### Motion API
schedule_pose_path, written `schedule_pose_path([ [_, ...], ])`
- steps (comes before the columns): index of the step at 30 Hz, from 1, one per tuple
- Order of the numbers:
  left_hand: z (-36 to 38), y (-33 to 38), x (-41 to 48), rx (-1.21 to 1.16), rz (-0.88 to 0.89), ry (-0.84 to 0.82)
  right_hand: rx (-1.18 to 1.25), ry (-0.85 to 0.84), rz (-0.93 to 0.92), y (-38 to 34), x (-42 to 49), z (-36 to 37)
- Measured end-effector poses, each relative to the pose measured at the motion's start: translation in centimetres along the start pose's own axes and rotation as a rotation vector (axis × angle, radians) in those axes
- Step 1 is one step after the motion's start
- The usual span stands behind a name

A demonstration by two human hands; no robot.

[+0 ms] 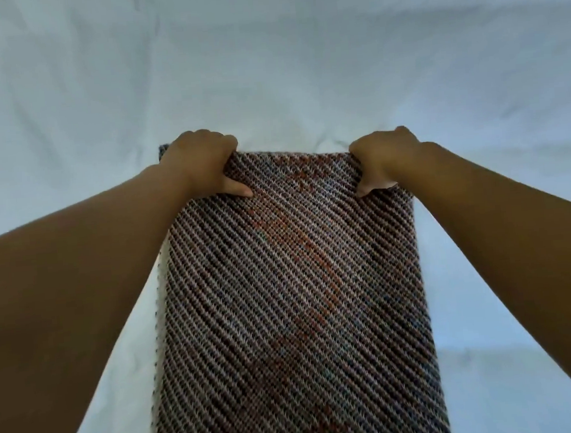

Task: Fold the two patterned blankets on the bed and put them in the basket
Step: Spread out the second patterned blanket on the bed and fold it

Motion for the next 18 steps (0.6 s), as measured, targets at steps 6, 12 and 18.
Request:
schedule_pose_path([
  [6, -2.7, 0.9, -5.0, -0.025, -0.019, 0.118, 0.019, 0.304, -0.005, -0.1, -5.9, -1.8],
  [12, -5.6, 4.4, -14.8, -0.120, -0.104, 0.350, 0.117, 0.648, 0.028, -1.1, -17.5, -3.0],
  [18, -6.5, 12.0, -27.8, -0.147, 0.025, 0.462, 0.146, 0.753, 0.125, -3.3, -32.2, 0.5],
])
Point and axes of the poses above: each hand's wrist, its own x-axis towards the middle knuckle, its own z-axis out of the palm, y = z × x, the point moved 6 cm from there along x, towards the middle knuckle, and after that the axes turned 7 degrees about z, right-handed, at the moved point
